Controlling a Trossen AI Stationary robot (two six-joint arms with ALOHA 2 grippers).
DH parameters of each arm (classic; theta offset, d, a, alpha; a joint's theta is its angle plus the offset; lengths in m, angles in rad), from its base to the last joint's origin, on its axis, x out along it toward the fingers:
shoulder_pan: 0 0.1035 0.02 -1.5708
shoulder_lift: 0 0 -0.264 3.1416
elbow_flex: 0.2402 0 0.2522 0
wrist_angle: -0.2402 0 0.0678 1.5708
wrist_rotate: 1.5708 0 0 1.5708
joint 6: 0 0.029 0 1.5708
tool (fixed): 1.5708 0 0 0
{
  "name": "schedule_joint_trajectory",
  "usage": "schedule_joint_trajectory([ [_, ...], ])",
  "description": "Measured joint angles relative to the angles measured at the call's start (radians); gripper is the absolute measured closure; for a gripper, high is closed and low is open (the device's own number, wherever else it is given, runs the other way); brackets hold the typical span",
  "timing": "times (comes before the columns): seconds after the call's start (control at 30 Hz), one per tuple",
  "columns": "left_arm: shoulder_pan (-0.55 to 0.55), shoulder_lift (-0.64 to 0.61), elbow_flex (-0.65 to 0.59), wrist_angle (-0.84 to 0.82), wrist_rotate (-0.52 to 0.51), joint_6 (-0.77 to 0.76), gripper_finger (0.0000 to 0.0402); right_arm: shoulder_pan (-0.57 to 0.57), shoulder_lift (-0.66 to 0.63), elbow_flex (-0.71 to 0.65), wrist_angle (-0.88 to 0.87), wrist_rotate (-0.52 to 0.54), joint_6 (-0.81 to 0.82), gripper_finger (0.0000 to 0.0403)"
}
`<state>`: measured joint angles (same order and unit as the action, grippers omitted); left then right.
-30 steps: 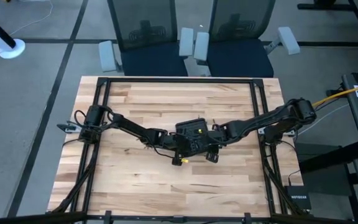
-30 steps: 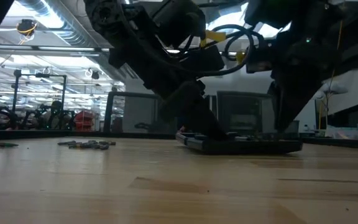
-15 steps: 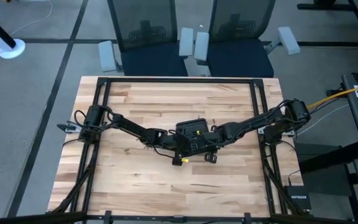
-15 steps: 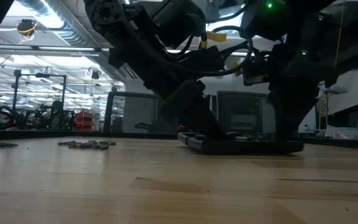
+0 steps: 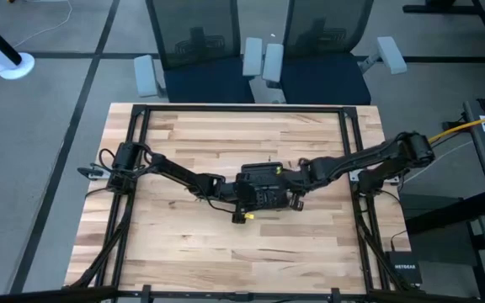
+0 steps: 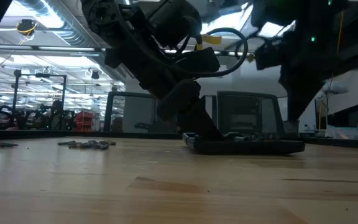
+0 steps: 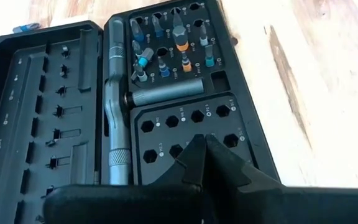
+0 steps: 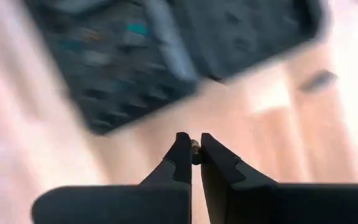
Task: Prefit tool cases
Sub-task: Remove the orange socket bit from the black prefit tool case, then remove the green socket bit from the black prefit tool case
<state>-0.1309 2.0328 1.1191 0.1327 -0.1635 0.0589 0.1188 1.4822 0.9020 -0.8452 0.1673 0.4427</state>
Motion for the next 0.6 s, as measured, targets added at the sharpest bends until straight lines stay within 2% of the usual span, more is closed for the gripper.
schedule_joint_trajectory([
  [0.13,-0.001,-0.001,-0.001,0.015,0.0,0.005,0.0401,-0.085,-0.019,-0.062,0.065,0.024,0.01,0.0388],
  [0.2,-0.001,-0.001,-0.001,0.017,0.0,0.005,0.0402,-0.134,-0.019,-0.086,0.109,-0.001,0.011,0.0366],
  [0.33,-0.001,-0.001,-0.001,0.017,0.001,0.005,0.0401,-0.23,-0.019,-0.1,0.172,-0.155,0.0,0.0294],
  [0.47,-0.001,-0.001,-0.001,0.018,-0.001,0.003,0.0402,-0.258,-0.019,-0.076,0.166,-0.294,-0.072,0.0226],
  [0.53,-0.001,-0.001,-0.001,0.019,-0.004,0.003,0.0401,-0.245,-0.019,-0.059,0.174,-0.39,-0.11,0.021],
  [0.6,-0.001,0.0,-0.001,0.02,-0.005,0.002,0.0401,-0.202,-0.019,-0.05,0.193,-0.427,-0.13,0.0207],
])
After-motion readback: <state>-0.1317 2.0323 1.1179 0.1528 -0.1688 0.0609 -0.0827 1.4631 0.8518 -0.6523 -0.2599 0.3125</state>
